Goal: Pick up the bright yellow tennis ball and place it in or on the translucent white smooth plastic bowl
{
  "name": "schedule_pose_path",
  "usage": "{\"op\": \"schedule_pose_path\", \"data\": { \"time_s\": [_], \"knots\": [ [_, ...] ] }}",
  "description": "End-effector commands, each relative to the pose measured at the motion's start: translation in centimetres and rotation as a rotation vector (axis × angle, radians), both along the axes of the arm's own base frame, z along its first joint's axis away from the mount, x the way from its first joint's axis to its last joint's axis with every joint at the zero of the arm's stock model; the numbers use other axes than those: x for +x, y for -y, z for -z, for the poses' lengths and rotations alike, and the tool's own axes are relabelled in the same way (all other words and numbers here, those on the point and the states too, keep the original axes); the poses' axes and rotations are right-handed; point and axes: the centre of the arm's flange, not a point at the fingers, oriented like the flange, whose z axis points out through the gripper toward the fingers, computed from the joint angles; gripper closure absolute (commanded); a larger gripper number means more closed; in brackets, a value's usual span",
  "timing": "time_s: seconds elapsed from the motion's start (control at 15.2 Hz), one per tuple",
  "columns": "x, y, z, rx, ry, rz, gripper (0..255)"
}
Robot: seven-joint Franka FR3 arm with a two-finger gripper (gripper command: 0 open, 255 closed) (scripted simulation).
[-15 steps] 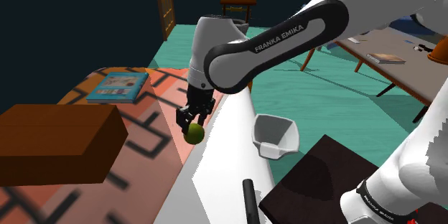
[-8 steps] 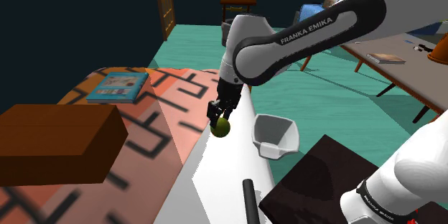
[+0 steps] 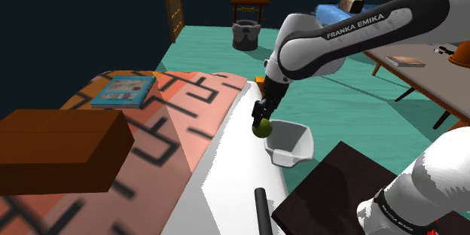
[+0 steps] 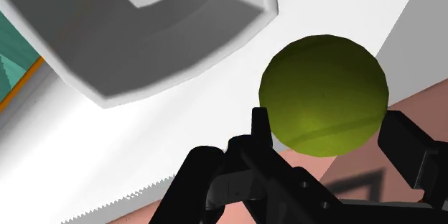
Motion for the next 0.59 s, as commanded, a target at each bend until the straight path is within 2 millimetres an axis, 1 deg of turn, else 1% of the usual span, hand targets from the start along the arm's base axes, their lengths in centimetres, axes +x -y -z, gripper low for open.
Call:
{"op": "schedule_pose_path", "data": {
  "time_s": [0.0,0.46,0.53],
  "knots": [
    [-0.6,2.4,-0.1,0.001,0.001,-0.002,255],
    [-4.0,11.2,-0.2,0.001,0.001,-0.002,255],
    [-4.0,11.2,0.4,0.001,0.001,-0.002,255]
  ]
}}
